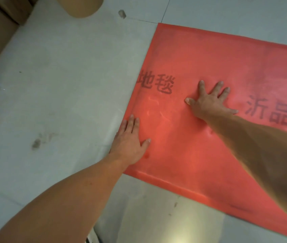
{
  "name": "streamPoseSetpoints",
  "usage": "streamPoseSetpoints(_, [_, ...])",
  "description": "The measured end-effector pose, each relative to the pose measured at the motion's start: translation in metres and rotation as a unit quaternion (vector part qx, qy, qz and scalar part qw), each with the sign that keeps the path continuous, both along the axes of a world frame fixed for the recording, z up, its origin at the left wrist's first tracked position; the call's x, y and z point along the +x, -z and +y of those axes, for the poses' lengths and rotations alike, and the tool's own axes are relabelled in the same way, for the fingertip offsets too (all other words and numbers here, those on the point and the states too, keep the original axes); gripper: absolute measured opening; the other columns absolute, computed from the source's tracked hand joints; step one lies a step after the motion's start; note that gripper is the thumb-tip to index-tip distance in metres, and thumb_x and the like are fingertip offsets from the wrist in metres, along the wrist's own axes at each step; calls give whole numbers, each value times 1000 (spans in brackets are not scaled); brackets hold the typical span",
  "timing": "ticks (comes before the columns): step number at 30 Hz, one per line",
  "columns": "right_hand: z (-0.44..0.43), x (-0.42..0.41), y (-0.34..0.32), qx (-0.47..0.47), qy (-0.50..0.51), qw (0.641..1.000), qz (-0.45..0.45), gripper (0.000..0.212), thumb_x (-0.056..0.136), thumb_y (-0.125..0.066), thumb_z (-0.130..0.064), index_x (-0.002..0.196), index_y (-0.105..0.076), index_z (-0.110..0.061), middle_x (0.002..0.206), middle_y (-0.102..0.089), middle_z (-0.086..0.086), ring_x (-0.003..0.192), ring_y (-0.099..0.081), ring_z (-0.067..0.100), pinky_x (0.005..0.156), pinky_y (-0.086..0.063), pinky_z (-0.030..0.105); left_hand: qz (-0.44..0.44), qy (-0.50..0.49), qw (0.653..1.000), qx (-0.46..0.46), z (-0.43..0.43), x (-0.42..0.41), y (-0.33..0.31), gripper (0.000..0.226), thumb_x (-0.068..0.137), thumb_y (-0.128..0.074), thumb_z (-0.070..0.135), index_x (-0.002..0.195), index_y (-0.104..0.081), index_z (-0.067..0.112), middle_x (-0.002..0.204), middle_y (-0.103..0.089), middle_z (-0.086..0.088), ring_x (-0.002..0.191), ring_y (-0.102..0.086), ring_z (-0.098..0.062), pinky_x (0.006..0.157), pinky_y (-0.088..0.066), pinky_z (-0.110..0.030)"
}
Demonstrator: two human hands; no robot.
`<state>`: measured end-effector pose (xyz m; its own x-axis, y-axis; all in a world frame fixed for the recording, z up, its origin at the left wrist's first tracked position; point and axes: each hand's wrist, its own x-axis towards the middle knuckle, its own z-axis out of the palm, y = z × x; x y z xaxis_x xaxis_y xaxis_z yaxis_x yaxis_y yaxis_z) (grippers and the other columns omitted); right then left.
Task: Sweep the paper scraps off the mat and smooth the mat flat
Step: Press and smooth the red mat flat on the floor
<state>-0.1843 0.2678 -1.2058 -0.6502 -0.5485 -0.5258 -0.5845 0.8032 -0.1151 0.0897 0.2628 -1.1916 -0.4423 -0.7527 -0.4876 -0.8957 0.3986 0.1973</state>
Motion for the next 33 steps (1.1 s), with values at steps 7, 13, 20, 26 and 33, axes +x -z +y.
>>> streamPoseSetpoints(7, [0, 7, -4, 1, 4, 1000, 2, 79, 92, -44, -65, 154, 1, -44, 162, 21, 11, 148, 18, 37, 94, -12, 86, -15, 28, 999, 1, 22, 31, 1, 92, 91, -39, 64, 155, 6, 18, 163, 13, 0, 150, 10, -20, 121, -11, -41])
streamPoseSetpoints(13, [5, 22, -1, -30, 13, 999, 26, 69, 96, -42, -58, 154, -7, -43, 164, 11, 9, 150, 11, 32, 97, -13, 84, -18, 52, 998, 28, 20, 39, 0, 103, 85, -48, 66, 154, 11, 18, 162, 19, -1, 149, 15, -20, 121, -10, -42])
streamPoseSetpoints(20, [53, 72, -11, -64, -126, 990, -28, 76, 92, -42, -67, 154, -6, -42, 164, 14, 4, 150, 13, 28, 100, -10, 82, -66, 64, 994, 65, 16, 33, -6, 131, 68, -65, 74, 153, 18, 17, 160, 26, -3, 148, 18, -24, 121, -10, -43])
streamPoseSetpoints(26, [114, 113, -19, 5, -228, 972, -59, 112, 67, -57, -84, 151, 7, -48, 159, 30, 3, 146, 28, 31, 97, -3, 85, -154, 108, 979, 74, 13, 23, -10, 149, 58, -76, 70, 149, 26, 10, 156, 32, -11, 147, 21, -31, 122, -4, -40])
streamPoseSetpoints(33, [146, 113, -20, 26, -275, 960, -47, 129, 57, -67, -81, 148, 19, -48, 155, 39, 6, 144, 31, 32, 92, 0, 87, -214, 111, 968, 69, 15, 13, -7, 154, 56, -81, 65, 145, 30, 4, 154, 35, -16, 146, 21, -36, 121, -8, -43])
